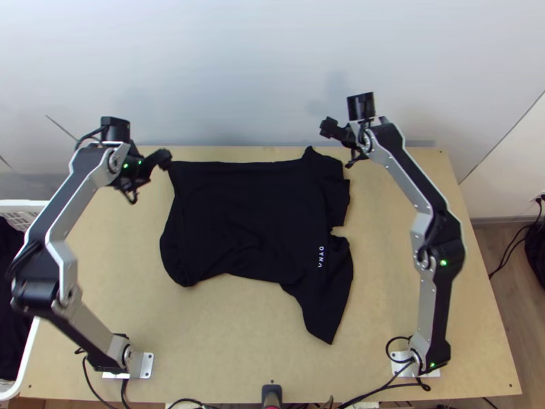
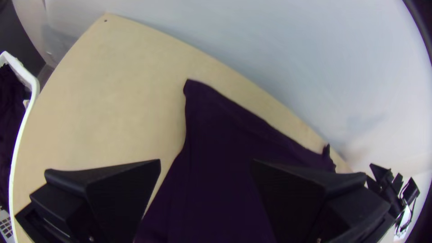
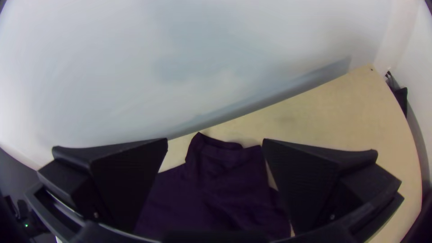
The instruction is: Fold the t-shirt
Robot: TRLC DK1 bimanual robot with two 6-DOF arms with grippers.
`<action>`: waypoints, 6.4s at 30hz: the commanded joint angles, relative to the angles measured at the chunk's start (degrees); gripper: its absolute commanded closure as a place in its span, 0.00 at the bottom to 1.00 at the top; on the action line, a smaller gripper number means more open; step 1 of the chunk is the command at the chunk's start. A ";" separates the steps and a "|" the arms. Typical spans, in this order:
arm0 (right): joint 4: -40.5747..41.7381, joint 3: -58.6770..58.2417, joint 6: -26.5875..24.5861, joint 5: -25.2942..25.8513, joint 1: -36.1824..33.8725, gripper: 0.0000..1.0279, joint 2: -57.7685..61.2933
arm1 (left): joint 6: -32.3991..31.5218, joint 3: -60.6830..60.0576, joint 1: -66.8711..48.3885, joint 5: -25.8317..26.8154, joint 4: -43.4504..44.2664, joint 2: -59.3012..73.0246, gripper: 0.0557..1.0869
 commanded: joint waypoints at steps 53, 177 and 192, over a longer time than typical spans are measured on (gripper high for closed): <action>-5.94 -57.58 -8.20 0.60 5.21 0.05 -60.31 | 4.69 -55.89 -33.85 -13.86 10.42 -34.37 0.70; -12.01 -62.51 -11.72 -15.66 49.15 0.10 -44.93 | 16.11 -46.22 -1.07 -4.37 15.69 -31.03 0.96; -2.51 -63.91 -10.40 -10.56 50.12 0.10 -35.08 | 14.97 -45.08 -0.89 -4.37 14.37 -32.17 0.96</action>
